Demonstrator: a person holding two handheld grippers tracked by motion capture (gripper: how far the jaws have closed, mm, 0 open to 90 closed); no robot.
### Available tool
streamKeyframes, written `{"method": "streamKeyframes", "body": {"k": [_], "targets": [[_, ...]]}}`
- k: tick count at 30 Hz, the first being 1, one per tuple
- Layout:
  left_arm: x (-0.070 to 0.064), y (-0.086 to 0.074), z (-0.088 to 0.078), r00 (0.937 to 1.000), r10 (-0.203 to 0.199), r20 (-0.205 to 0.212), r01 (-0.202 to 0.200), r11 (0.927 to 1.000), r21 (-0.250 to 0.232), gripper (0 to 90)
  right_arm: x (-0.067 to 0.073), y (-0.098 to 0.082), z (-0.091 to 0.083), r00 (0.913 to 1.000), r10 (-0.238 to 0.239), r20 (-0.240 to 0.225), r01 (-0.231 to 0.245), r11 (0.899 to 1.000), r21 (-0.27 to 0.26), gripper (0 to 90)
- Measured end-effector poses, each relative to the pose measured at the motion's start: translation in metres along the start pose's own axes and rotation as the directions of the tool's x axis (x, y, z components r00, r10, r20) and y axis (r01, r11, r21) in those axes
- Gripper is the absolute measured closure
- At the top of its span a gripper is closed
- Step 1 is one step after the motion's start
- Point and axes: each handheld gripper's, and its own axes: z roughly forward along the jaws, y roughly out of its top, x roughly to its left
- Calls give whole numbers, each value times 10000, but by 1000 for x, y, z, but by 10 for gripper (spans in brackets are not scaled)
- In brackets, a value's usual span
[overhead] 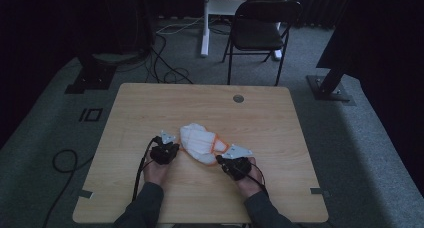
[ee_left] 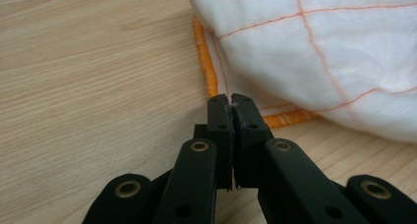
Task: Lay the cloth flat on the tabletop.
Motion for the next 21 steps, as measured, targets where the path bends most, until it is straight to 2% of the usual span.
{"method": "streamKeyframes", "body": {"k": [10,18,21], "targets": [[7,-2,-3,9997,-172,-149,173,9998,66,885,-22,-2,-14,9966,553,603,-537,9982,-270,890],[11,-2,-5,9994,-143,-311,149,9997,186,886,-33,-3,-21,9927,740,949,-703,9967,-416,891],[15,-3,-7,9989,-275,-372,283,9994,212,886,-39,-4,-25,9906,819,1099,-772,9959,-468,891]]}}
